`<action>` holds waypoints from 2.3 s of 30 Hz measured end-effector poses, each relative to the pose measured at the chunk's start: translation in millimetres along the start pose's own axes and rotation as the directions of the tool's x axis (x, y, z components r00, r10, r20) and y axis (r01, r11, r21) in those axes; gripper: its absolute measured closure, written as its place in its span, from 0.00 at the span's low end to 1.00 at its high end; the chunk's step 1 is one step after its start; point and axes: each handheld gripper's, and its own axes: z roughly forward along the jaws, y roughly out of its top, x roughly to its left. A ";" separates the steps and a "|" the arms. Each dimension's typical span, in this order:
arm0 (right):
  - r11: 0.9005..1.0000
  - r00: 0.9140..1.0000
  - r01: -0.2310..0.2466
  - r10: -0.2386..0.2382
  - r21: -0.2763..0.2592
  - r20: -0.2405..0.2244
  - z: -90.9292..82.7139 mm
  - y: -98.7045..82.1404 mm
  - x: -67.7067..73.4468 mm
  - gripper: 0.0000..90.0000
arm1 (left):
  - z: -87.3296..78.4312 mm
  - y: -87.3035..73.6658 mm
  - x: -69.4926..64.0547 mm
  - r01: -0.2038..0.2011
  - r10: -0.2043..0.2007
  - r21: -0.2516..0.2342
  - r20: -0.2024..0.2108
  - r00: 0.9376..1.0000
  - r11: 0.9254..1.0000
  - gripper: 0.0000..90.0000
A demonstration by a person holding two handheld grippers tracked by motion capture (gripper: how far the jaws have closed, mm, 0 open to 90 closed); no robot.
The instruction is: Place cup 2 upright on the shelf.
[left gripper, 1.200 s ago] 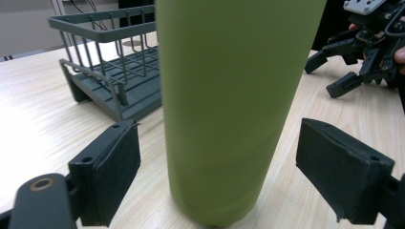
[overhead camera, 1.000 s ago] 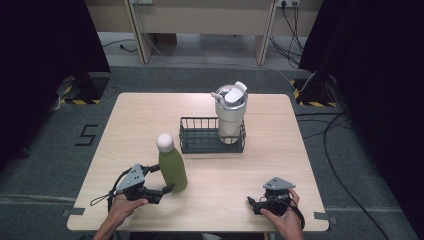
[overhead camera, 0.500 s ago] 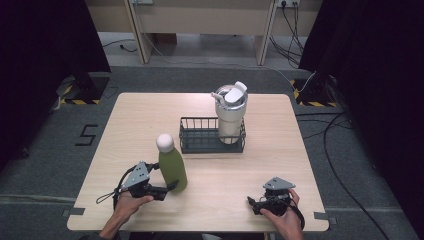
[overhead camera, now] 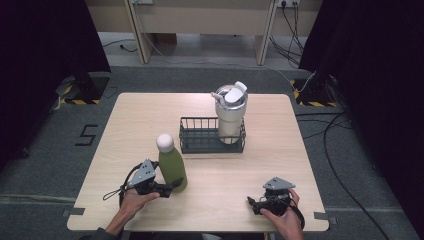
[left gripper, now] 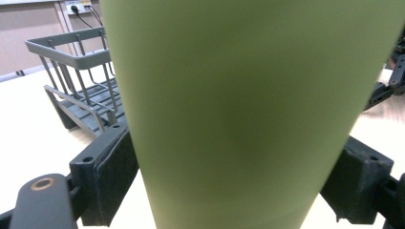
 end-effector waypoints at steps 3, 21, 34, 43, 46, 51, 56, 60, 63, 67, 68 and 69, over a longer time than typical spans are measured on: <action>1.000 1.000 0.000 0.000 0.000 0.000 0.0 0.0 0.0 0.06 | 1.5 0.2 -0.2 0.002 -0.002 -0.004 0.003 1.000 1.000 0.20; 1.000 1.000 0.003 -0.003 0.000 -0.002 0.1 0.1 0.0 0.06 | 5.1 1.0 -3.8 -0.046 0.045 -0.031 -0.013 0.999 0.998 0.23; 1.000 1.000 0.002 -0.002 0.002 -0.002 0.4 0.3 0.0 0.06 | 0.1 16.4 3.1 0.006 -0.006 -0.053 -0.012 1.000 0.999 0.23; 1.000 1.000 0.004 -0.004 0.002 -0.003 0.6 0.5 -0.1 0.05 | 0.1 37.3 9.8 0.024 -0.023 -0.048 0.004 1.000 0.999 0.23; 1.000 1.000 0.004 -0.004 0.003 -0.003 0.6 0.5 -0.1 0.05 | 0.9 44.4 11.3 0.002 -0.001 -0.045 0.004 1.000 0.999 0.23; 1.000 1.000 0.003 -0.003 0.003 -0.003 0.8 0.7 -0.1 0.05 | 4.9 56.0 13.5 -0.002 0.002 -0.047 0.007 1.000 0.999 0.23; 1.000 1.000 0.003 -0.003 0.003 -0.003 0.8 0.7 -0.1 0.05 | 9.8 68.2 16.9 -0.019 0.019 -0.039 0.004 1.000 0.999 0.23; 1.000 1.000 0.003 -0.003 0.003 -0.003 0.8 0.7 -0.1 0.05 | 13.0 77.2 21.3 -0.004 0.005 -0.033 0.012 1.000 0.999 0.23; 1.000 1.000 0.004 -0.004 0.003 -0.003 0.8 0.7 -0.1 0.05 | 16.1 82.3 25.3 0.003 -0.003 -0.030 0.007 1.000 1.000 0.23; 1.000 1.000 0.003 -0.003 0.003 -0.003 0.8 0.7 -0.1 0.05 | 19.4 88.9 30.2 0.013 -0.013 -0.032 0.002 1.000 0.999 0.23; 1.000 1.000 0.003 -0.003 0.003 -0.003 0.8 0.7 0.0 0.05 | 20.2 90.5 31.4 0.017 -0.017 -0.032 0.002 1.000 0.999 0.23; 1.000 1.000 0.003 -0.003 0.003 -0.003 0.8 0.7 0.0 0.05 | 20.2 90.5 31.4 0.017 -0.017 -0.032 0.002 1.000 0.999 0.23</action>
